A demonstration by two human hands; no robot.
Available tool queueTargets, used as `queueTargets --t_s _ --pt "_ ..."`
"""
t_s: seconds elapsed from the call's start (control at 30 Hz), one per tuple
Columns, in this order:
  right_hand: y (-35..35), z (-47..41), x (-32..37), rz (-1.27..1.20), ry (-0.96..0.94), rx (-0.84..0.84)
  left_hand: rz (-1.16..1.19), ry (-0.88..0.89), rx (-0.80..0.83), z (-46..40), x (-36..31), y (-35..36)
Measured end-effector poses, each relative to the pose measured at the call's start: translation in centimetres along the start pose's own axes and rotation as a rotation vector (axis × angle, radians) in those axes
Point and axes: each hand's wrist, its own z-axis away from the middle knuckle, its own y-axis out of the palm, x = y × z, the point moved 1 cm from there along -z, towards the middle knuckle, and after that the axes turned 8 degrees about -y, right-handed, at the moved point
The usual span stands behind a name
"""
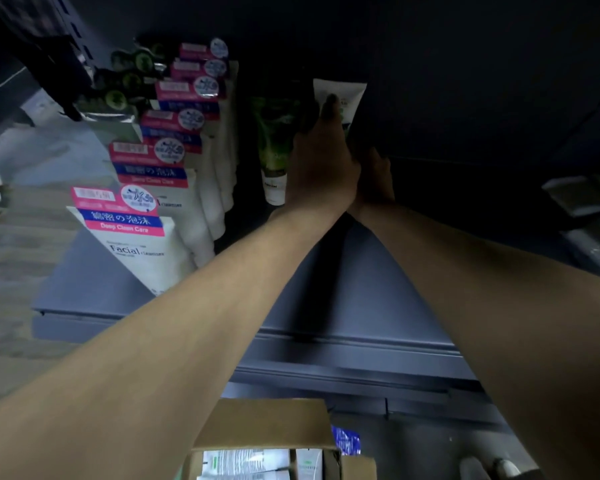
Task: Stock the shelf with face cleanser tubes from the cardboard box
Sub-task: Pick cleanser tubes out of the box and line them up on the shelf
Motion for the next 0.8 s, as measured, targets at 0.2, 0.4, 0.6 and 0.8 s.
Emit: queueTargets --t_s 0.2,0.4,0.6,0.8 --pt "0.5 -1.7 -0.7 0.056 0.004 -0.001 -0.006 0.041 -0.002 -1.0 -0.3 -0.3" --pt "0.5 -3.2 -1.2 0.061 0.009 -0.024 -0.052 0.115 -0.038 -2.5 -1.3 -0.2" --pt "0.6 -4.1 -1.3 0.015 0.031 -0.057 -0.062 0.118 -0.035 -4.2 -1.1 0.9" --pt "0.6 -4.1 -1.4 0.025 -0.001 -0.041 -0.05 0.112 -0.051 -4.4 -1.4 0.6"
